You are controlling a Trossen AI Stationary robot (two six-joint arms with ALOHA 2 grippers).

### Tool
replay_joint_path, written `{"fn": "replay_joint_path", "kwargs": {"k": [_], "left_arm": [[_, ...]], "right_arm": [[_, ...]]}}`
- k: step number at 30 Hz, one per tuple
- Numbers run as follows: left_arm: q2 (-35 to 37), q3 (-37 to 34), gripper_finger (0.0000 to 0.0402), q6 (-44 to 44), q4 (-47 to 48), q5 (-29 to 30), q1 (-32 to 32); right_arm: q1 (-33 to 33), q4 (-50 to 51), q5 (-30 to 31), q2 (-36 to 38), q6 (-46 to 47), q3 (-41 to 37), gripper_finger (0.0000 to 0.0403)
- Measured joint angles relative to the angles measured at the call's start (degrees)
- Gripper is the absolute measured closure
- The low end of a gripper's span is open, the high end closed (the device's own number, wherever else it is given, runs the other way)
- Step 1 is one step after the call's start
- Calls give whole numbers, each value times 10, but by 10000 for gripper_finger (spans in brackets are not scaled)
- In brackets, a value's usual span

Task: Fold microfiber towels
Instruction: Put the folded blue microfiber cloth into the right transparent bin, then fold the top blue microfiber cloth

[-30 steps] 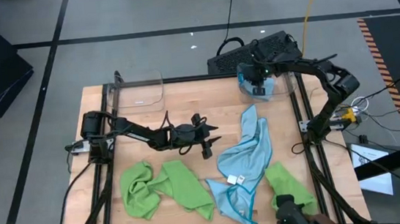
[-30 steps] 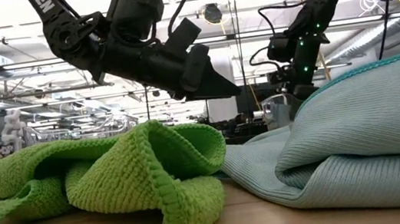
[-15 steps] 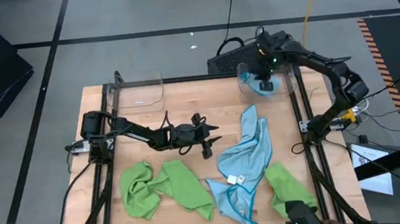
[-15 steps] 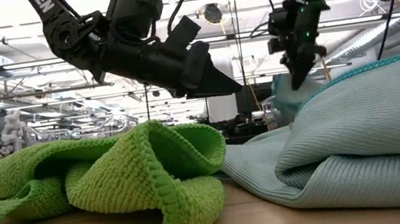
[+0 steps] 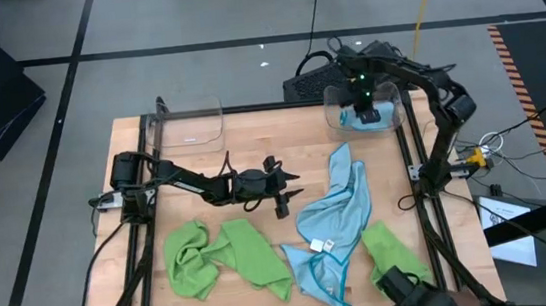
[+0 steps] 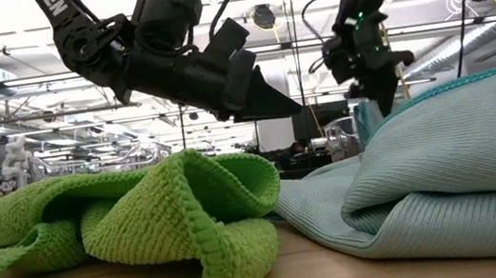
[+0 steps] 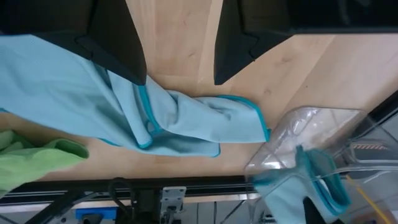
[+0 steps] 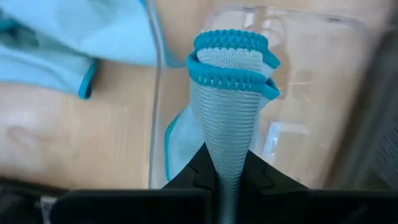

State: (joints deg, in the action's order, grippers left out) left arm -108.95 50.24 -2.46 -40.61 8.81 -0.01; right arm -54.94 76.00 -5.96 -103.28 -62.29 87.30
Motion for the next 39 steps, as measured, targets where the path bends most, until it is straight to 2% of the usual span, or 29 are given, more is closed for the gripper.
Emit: {"fn": "replay_joint_path", "kwargs": {"k": [13, 22, 29, 39], "left_arm": [[0, 0, 211, -3, 1, 0, 0], [0, 0, 211, -3, 1, 0, 0], [0, 0, 211, -2, 1, 0, 0], [0, 0, 211, 0, 1, -14, -1]], "right_arm": [[5, -14, -7, -67, -66, 1, 387], [6, -75, 9, -71, -37, 1, 321], [13, -106, 56, -71, 2, 1, 277], [32, -168, 147, -70, 110, 1, 188]]}}
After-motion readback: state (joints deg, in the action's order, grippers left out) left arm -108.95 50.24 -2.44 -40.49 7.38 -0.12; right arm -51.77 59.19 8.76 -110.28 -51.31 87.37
